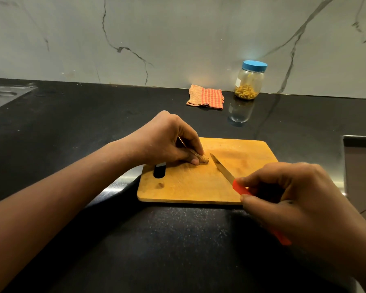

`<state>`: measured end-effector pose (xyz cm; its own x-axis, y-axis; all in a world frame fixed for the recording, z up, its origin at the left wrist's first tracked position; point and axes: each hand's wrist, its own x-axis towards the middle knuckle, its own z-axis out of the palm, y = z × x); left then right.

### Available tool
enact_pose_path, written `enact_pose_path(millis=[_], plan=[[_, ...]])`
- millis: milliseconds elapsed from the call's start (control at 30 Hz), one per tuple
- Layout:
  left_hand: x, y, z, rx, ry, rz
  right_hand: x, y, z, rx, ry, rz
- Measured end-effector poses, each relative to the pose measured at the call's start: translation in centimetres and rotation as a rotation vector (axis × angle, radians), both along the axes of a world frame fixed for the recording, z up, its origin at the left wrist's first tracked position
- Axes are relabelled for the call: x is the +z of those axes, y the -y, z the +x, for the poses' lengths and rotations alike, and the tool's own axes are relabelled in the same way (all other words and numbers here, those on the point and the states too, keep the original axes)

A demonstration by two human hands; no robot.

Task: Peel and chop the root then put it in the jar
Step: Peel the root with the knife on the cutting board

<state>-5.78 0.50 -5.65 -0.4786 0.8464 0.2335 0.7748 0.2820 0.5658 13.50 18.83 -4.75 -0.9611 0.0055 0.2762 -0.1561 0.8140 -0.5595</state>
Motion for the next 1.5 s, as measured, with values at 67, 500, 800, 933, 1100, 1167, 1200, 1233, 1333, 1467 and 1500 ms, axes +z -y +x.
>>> enact_pose_path(millis=[67,500,800,933,1100,1167,1200,1233,1333,1467,1500], plan=[[0.0,0.0,0.0,0.0,0.0,0.002,0.2,0.2,-0.1,0.003,-0.011,-0.015],[-0.2,0.1,-0.2,-0.002,0.0,0.001,-0.1,0.7,-0.4,0.034,-0.007,-0.017],[-0.1,0.1,-0.4,-0.004,-0.01,-0.005,-0.2,0.8,-0.4,0.03,-0.014,0.002],[-0.1,0.1,-0.4,-0.007,-0.011,-0.007,-0.1,0.9,-0.5,0.026,-0.009,0.02],[-0.2,0.0,-0.3,-0.002,-0.026,0.006,-0.1,1.3,-1.1,0.02,-0.018,0.038],[-0.2,0.0,-0.3,-0.001,-0.029,0.003,-0.1,1.5,-1.4,0.025,-0.01,0.041],[-0.2,0.0,-0.2,0.0,-0.03,0.001,-0.1,1.7,-1.6,0.025,-0.007,0.045],[-0.2,0.0,-0.2,-0.001,-0.031,0.0,-0.2,1.8,-1.8,0.022,-0.007,0.051],[-0.1,0.0,-0.2,-0.003,-0.035,0.0,-0.3,2.1,-2.4,0.01,-0.015,0.066],[-0.1,0.0,-0.1,-0.003,-0.042,0.001,-0.3,2.3,-2.7,-0.006,0.003,0.09],[-0.1,0.0,-0.1,-0.004,-0.048,-0.002,-0.2,2.4,-2.8,-0.008,0.005,0.096]])
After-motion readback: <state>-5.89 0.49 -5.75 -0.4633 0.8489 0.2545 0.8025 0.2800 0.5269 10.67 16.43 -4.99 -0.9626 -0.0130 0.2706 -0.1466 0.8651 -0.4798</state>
